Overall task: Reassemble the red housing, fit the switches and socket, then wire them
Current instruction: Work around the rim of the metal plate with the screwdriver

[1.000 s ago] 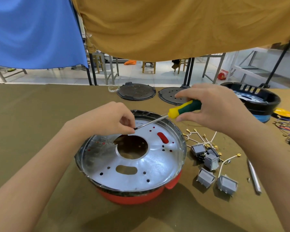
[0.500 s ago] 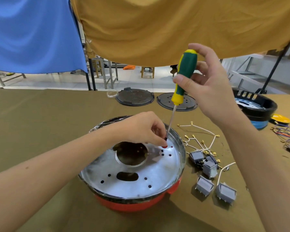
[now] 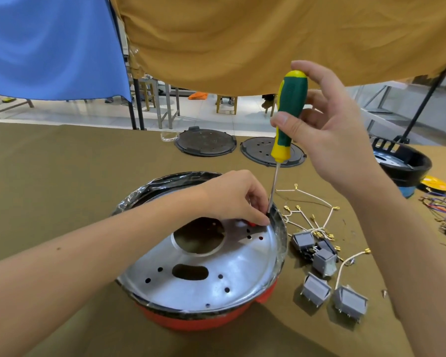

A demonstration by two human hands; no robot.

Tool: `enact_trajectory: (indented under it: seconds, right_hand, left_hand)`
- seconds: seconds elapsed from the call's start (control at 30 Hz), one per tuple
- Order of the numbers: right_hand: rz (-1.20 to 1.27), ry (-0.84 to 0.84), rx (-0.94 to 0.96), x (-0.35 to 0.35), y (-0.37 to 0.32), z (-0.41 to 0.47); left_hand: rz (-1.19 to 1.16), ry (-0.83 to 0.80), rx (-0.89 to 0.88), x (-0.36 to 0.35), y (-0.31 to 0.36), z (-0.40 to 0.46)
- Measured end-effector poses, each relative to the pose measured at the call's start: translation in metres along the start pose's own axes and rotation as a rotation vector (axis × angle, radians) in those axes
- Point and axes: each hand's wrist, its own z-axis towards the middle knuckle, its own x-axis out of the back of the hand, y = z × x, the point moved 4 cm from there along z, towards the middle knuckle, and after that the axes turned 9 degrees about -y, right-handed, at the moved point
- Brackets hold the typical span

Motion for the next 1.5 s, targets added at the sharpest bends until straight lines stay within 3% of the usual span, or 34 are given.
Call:
enact_trajectory:
  seconds: [0.8, 1.13, 1.23, 1.37, 1.5]
  right_hand:
    - [-0.011, 0.002, 0.026, -0.002, 0.005, 0.001]
    - [0.039, -0.201, 0.061, -0.011, -0.007, 0.001]
    - [0.044, -0.254, 0.084, -0.011, -0.012, 0.000]
    - [0.034, -0.286, 0.074, -0.005, -0.013, 0.000]
    - [-0.218, -0.198, 0.086, -0.006, -0.012, 0.002]
  left_hand:
    - [-0.014, -0.018, 0.039, 0.000, -0.003, -0.003]
    - [0.055, 0.052, 0.027, -0.001, 0.003, -0.011]
    - [0.150, -0.009, 0.073, 0.010, 0.003, -0.021]
    - [0.334, -0.237, 0.257, 0.005, -0.010, -0.044]
    - [0.299, -0.312, 0.292, -0.009, -0.013, -0.058]
